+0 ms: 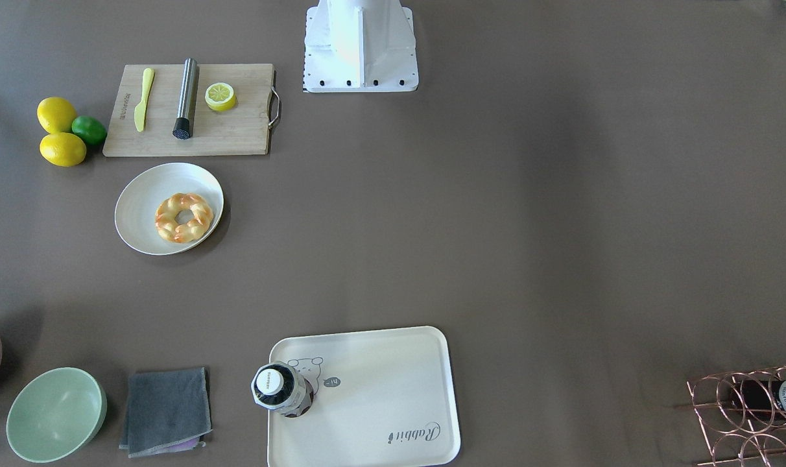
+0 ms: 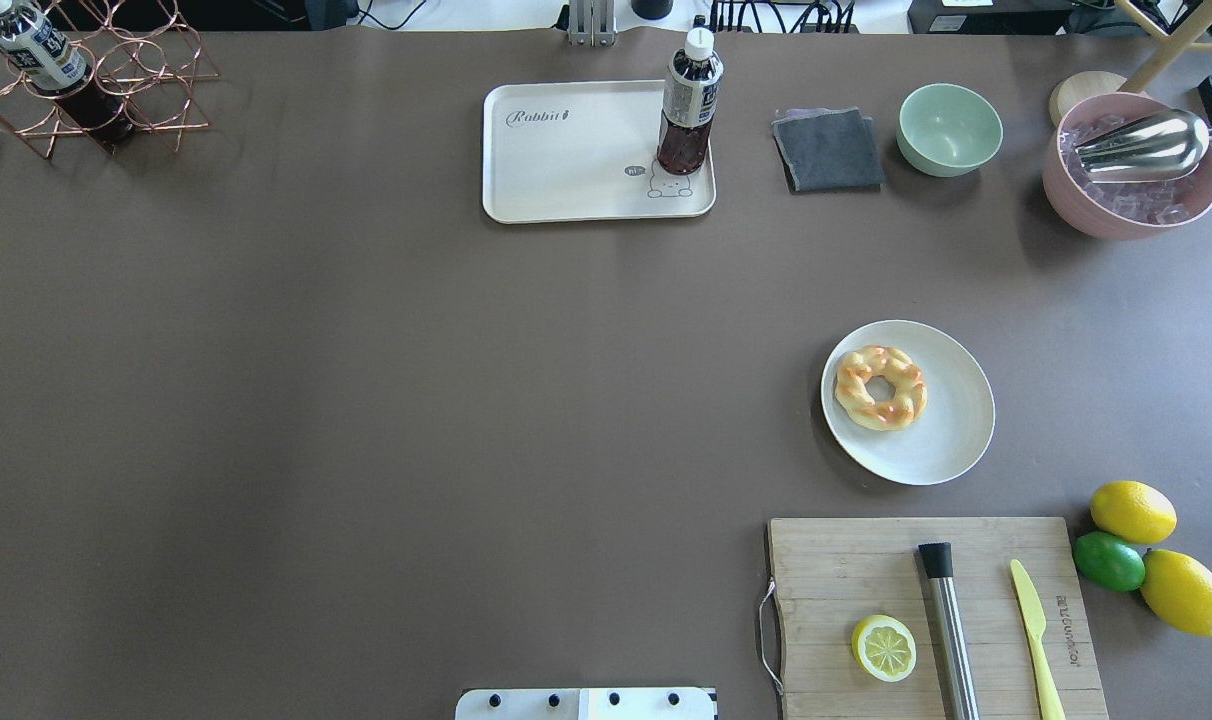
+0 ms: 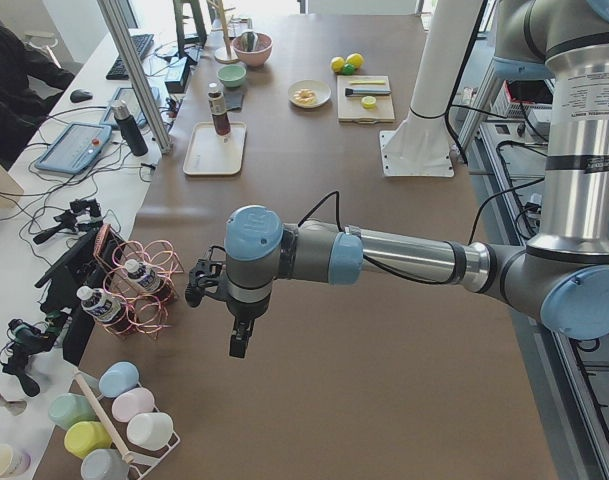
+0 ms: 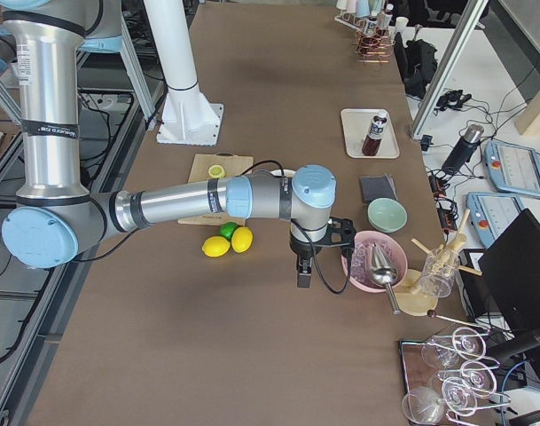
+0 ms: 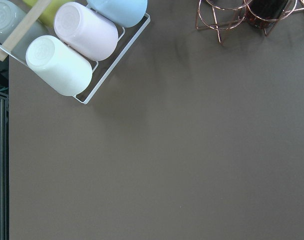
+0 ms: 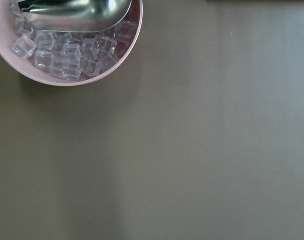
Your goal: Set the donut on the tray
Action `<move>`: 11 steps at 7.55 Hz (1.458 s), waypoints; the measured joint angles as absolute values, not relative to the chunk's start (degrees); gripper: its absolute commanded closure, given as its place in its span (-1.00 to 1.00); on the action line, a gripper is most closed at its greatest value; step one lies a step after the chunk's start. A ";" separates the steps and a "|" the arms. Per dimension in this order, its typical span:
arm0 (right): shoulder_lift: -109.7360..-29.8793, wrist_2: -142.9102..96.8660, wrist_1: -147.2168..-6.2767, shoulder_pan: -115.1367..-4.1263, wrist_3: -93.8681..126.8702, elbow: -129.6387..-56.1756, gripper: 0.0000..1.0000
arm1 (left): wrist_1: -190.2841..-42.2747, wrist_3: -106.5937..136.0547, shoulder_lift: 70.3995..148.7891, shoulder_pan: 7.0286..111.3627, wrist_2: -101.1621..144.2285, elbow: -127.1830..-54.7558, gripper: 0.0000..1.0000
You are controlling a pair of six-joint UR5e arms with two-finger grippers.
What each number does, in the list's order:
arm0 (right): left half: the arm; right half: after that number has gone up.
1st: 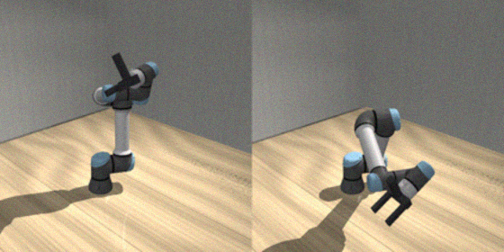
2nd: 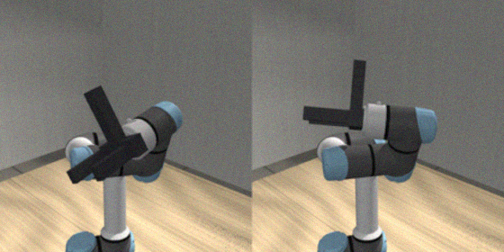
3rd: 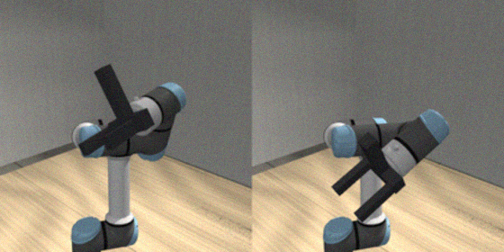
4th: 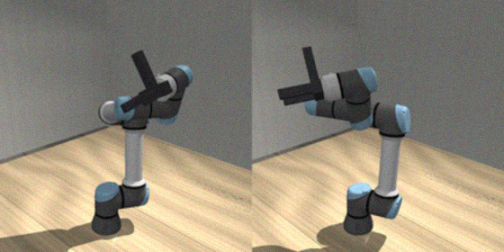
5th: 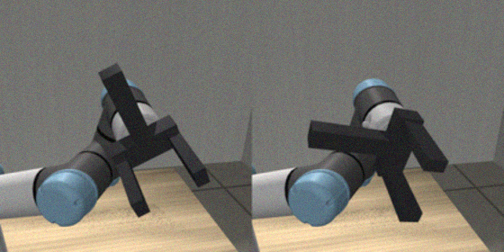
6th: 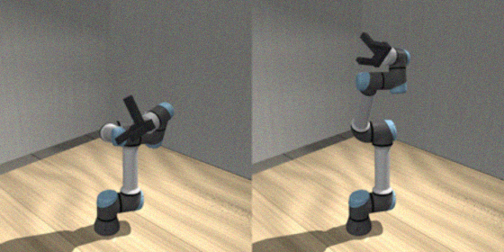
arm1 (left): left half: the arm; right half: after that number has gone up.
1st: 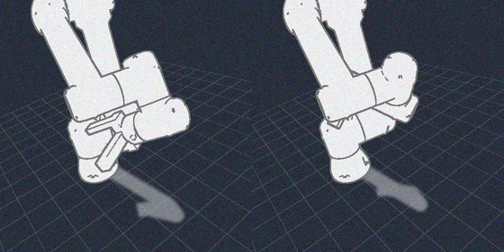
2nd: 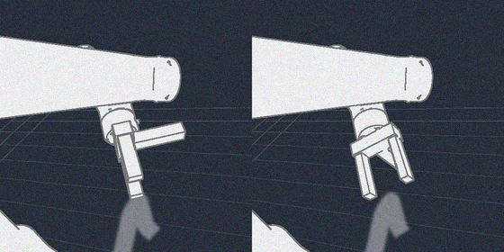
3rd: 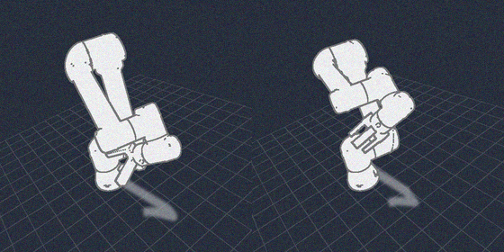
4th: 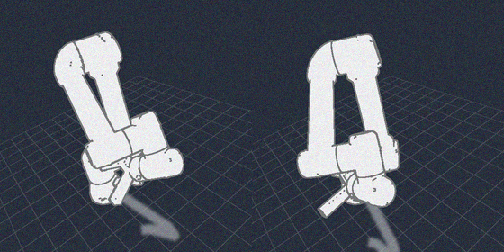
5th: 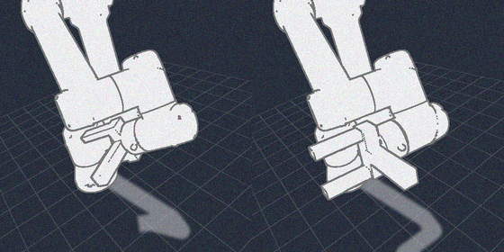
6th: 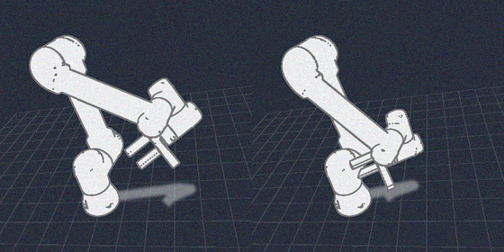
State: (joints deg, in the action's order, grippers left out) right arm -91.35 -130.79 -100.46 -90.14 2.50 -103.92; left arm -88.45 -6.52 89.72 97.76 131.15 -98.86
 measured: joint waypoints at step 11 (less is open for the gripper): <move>-88.72 -133.96 -99.74 -80.03 18.06 -111.19 -1.00 | -102.90 -9.70 90.69 95.12 131.76 -91.01 -0.96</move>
